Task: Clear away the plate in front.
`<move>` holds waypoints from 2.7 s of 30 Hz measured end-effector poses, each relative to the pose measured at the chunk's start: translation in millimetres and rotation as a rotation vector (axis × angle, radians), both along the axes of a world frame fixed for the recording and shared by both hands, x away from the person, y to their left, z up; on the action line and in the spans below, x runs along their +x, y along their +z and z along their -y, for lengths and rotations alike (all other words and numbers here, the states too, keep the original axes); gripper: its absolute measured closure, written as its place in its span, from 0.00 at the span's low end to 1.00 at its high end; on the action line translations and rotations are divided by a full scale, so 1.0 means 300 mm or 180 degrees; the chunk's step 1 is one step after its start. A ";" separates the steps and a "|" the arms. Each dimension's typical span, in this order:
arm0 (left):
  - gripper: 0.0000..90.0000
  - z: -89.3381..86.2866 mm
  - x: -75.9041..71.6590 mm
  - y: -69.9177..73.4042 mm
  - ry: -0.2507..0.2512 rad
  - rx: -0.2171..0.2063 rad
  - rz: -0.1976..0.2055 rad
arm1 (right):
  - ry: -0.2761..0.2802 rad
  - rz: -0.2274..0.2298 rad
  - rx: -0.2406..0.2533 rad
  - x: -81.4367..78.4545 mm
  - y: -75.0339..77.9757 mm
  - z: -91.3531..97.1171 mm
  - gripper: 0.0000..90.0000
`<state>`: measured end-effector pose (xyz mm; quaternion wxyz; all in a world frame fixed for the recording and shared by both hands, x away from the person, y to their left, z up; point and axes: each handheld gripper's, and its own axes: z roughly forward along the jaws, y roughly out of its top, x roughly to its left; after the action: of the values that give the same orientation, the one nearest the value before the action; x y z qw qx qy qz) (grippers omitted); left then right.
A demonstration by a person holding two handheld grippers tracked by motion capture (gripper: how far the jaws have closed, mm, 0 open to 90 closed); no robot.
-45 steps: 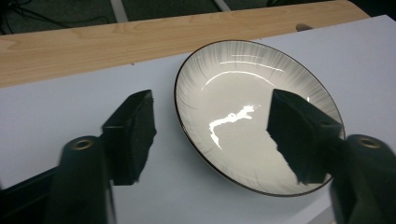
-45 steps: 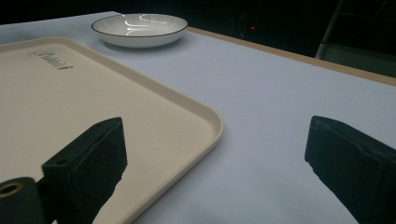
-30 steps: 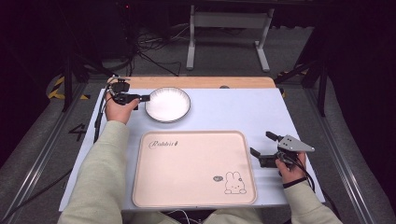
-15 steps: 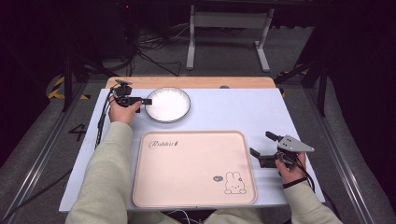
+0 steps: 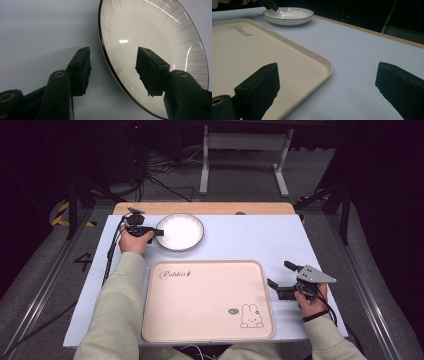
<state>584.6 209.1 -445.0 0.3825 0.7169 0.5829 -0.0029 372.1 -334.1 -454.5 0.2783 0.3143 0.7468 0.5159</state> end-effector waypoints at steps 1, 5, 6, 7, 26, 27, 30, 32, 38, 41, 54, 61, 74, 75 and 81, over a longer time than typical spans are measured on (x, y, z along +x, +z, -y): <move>0.54 0.003 0.000 -0.001 0.0007 -0.0001 -0.0007 | 0.0004 0.0001 0.0004 0.000 0.000 0.000 0.06; 0.60 0.009 0.002 -0.008 0.0017 0.0057 -0.0108 | 0.0008 0.0000 -0.0003 0.000 0.000 0.000 0.06; 0.62 0.009 0.003 -0.011 0.0026 0.0066 -0.0124 | 0.0008 0.0000 -0.0003 0.000 0.000 0.000 0.06; 0.64 0.011 0.003 -0.010 0.0057 0.0042 -0.0143 | 0.0009 0.0001 -0.0003 0.000 0.000 0.000 0.06; 0.87 0.007 0.004 -0.018 0.0417 -0.0327 -0.0412 | 0.0034 0.0018 -0.0034 -0.001 0.000 -0.002 0.06; 0.88 0.009 0.002 -0.013 0.0412 -0.0311 -0.0354 | 0.0035 0.0017 -0.0033 -0.001 0.000 -0.002 0.06; 0.91 0.022 -0.004 0.004 0.0483 -0.0348 -0.0262 | 0.0037 0.0017 -0.0030 -0.001 0.000 -0.002 0.06; 0.93 0.028 -0.007 0.022 0.0475 -0.0366 -0.0182 | 0.0036 0.0018 -0.0032 -0.001 0.000 -0.002 0.06; 0.94 0.065 -0.023 0.071 0.0414 -0.0185 0.0093 | 0.0049 0.0028 -0.0031 -0.003 0.000 -0.002 0.06; 0.94 0.077 -0.028 0.086 0.0393 -0.0092 0.0171 | 0.0058 0.0029 -0.0035 -0.003 0.000 -0.003 0.06; 0.94 0.074 -0.043 0.140 0.0405 0.0062 0.0339 | 0.0058 0.0024 -0.0033 -0.002 0.000 -0.003 0.06; 0.94 0.064 -0.052 0.183 0.0382 0.0010 0.0329 | 0.0054 0.0022 -0.0036 -0.002 0.000 -0.003 0.06; 0.94 0.061 -0.078 0.292 0.0237 0.0135 0.0441 | 0.0060 0.0022 -0.0034 -0.001 0.000 -0.003 0.06; 0.94 0.061 -0.081 0.297 0.0224 0.0139 0.0445 | 0.0062 0.0021 -0.0041 -0.002 0.000 -0.003 0.06; 0.94 0.064 -0.098 0.328 0.0124 0.0225 0.0487 | 0.0065 0.0021 -0.0041 -0.002 0.000 -0.003 0.06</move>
<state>555.2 189.9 -346.6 0.4004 0.7165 0.5656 0.0799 371.5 -333.1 -454.6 0.2774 0.3031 0.7523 0.5150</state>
